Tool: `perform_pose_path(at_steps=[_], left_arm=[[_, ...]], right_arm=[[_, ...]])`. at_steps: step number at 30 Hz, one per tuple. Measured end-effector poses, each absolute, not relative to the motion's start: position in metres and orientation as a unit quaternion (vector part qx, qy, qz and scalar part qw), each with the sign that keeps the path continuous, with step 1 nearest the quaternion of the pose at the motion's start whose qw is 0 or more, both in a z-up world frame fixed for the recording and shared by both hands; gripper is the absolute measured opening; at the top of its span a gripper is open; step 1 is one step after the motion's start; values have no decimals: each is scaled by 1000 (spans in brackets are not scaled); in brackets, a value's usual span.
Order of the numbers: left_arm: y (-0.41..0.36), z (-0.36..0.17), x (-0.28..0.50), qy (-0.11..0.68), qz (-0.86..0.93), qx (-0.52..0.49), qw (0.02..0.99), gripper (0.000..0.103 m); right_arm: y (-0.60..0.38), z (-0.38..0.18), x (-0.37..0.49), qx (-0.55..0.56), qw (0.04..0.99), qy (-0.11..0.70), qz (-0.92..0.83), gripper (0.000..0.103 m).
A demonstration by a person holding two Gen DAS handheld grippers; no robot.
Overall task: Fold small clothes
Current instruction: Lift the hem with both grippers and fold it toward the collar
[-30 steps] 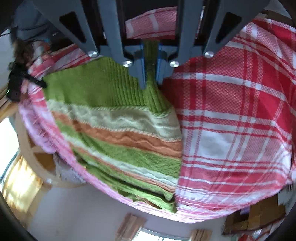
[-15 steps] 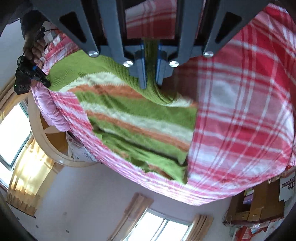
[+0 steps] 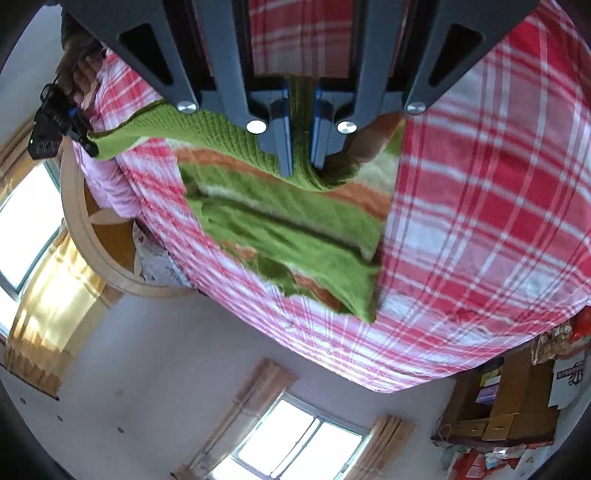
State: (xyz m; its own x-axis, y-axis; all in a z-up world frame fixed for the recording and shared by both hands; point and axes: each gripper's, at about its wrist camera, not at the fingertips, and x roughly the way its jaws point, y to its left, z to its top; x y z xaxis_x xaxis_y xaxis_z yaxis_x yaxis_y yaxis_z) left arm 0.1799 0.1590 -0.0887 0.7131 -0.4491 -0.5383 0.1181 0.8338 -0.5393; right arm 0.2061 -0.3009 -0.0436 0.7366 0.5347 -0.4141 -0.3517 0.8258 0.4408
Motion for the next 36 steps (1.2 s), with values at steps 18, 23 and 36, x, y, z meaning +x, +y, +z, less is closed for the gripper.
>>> perform_pose_path(at_steps=[18, 23, 36], left_arm=[[154, -31, 296, 300, -136, -238, 914, 8], [146, -32, 335, 309, -128, -219, 917, 8], [126, -78, 409, 368, -94, -180, 907, 8]], right_arm=[[-289, 14, 320, 124, 941, 237, 206, 9], [-294, 5, 363, 129, 941, 254, 185, 9], [-297, -63, 460, 121, 921, 339, 149, 9]])
